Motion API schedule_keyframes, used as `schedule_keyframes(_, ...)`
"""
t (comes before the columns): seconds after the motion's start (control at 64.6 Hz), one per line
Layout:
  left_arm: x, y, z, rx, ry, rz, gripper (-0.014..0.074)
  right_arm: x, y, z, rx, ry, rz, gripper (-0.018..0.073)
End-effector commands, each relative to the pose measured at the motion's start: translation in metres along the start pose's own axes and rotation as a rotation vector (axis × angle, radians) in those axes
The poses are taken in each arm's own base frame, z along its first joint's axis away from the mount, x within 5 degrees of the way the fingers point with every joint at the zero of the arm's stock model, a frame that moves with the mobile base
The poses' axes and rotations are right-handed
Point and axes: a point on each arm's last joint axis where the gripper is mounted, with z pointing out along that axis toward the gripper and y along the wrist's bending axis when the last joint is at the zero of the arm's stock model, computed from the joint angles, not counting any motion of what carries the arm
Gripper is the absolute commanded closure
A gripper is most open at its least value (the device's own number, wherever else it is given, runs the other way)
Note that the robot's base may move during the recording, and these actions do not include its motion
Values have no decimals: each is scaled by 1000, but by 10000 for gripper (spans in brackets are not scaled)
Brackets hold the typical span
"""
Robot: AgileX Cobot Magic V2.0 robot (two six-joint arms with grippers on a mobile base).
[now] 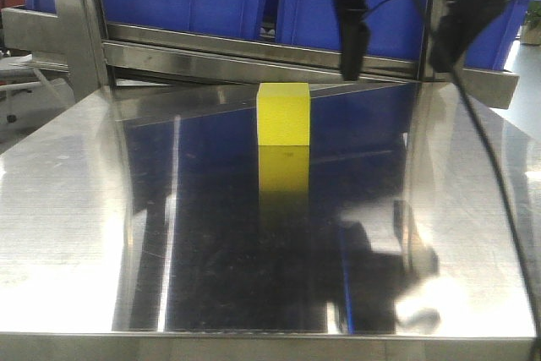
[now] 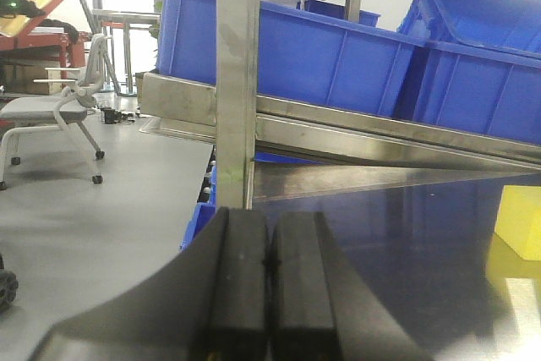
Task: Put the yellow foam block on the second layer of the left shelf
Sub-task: 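Move the open right gripper down over the yellow foam cube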
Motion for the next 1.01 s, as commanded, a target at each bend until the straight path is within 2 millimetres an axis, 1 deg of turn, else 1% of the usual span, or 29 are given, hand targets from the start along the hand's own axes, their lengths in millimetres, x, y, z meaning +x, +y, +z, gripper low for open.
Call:
schedule_keyframes(0.0,0,-1,-1,23,-82,-9,460,-18,9,-21,-33,-72,7,-64)
schedule_keyframes(0.201,0,-1,-1,23,-82,-9,460,-47,25,-5,-60,-77,75,-64)
schedule_keyframes(0.31,0,-1,-1,23,-82,-9,460,-56,30,0,-66,-84,126,-64)
schedule_keyframes(0.418,0,-1,-1,23,-82,-9,460,-63,36,2,-79,-103,134,-64)
schedule_keyframes(0.681,0,-1,-1,23,-82,-9,460,-77,52,10,-119,-164,120,-64)
schedule_keyframes(0.805,0,-1,-1,23,-82,-9,460,-78,55,16,-127,-176,116,-64)
schedule_keyframes(0.991,0,-1,-1,23,-82,-9,460,-82,59,17,-140,-203,113,-64)
